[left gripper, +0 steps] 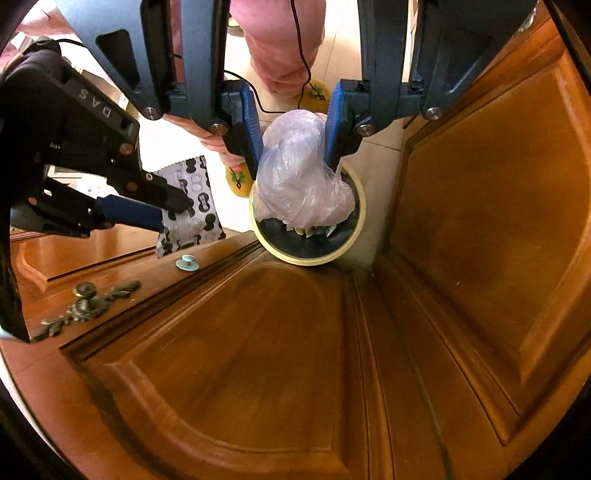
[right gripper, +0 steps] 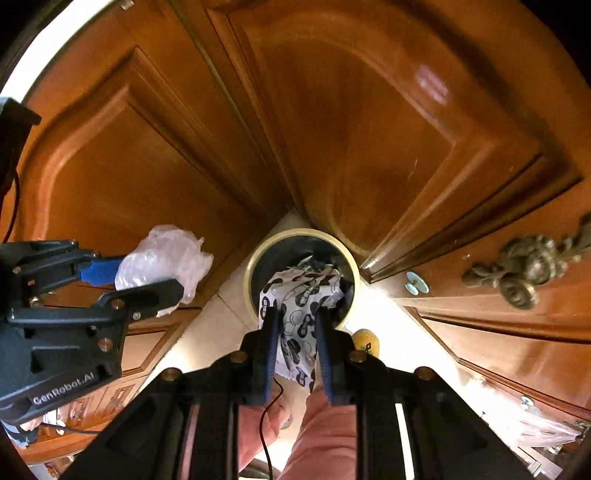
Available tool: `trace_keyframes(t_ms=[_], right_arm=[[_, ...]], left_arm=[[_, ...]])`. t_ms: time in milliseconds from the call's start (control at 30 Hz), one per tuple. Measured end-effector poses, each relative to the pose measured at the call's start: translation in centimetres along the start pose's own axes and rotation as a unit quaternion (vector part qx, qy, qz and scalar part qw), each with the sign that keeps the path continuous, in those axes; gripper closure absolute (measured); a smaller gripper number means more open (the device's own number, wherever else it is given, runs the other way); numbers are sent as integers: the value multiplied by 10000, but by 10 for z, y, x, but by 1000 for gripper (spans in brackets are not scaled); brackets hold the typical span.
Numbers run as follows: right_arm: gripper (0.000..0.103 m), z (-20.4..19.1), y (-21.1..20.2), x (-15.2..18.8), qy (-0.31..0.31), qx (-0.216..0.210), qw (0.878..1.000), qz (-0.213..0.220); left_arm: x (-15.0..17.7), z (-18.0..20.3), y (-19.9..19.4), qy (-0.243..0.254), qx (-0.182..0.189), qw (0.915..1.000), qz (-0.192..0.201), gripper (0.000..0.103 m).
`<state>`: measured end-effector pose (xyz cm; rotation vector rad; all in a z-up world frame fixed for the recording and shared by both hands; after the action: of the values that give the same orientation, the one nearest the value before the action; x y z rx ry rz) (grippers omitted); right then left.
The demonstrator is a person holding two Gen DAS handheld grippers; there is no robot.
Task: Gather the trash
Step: 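Carry the wrapper and plastic bag down over the floor bin, then open both tools to drop the wrapper and bag into the bin, then raise both tools back up to the counter trash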
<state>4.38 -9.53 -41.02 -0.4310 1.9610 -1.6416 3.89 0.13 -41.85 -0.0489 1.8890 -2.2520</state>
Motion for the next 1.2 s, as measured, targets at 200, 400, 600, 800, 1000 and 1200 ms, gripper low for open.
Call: trace_keyframes(t_ms=[200, 400, 600, 800, 1000, 1200], right_arm=[[83, 0, 23, 7, 111, 69, 9999, 14], [83, 8, 47, 12, 374, 20, 9993, -34], [83, 14, 62, 9, 507, -31, 9987, -80], [75, 15, 60, 2, 725, -170, 9972, -29], [64, 13, 53, -2, 742, -11, 9972, 93], [63, 12, 48, -1, 778, 11, 9970, 0]], left_arm=[[4, -5, 27, -96, 4, 9999, 39, 74], [8, -21, 47, -426, 64, 9990, 91, 74], [8, -36, 64, -605, 127, 9980, 86, 73], [5, -34, 69, -579, 110, 9982, 131, 63], [3, -34, 57, -604, 20, 9977, 291, 44], [1, -37, 41, -563, -131, 9971, 490, 34]])
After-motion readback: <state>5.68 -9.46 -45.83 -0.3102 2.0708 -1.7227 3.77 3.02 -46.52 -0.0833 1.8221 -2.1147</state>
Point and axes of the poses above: each gripper's, at about its wrist camera, not at the fingertips, and y roughly the way its jaws point, z to its right, x to its underside, the point moved 3 cm from there along y, roughly the way its jaws point, and after that the axes turned 8 degrees about -y, right-handed, at the moved point
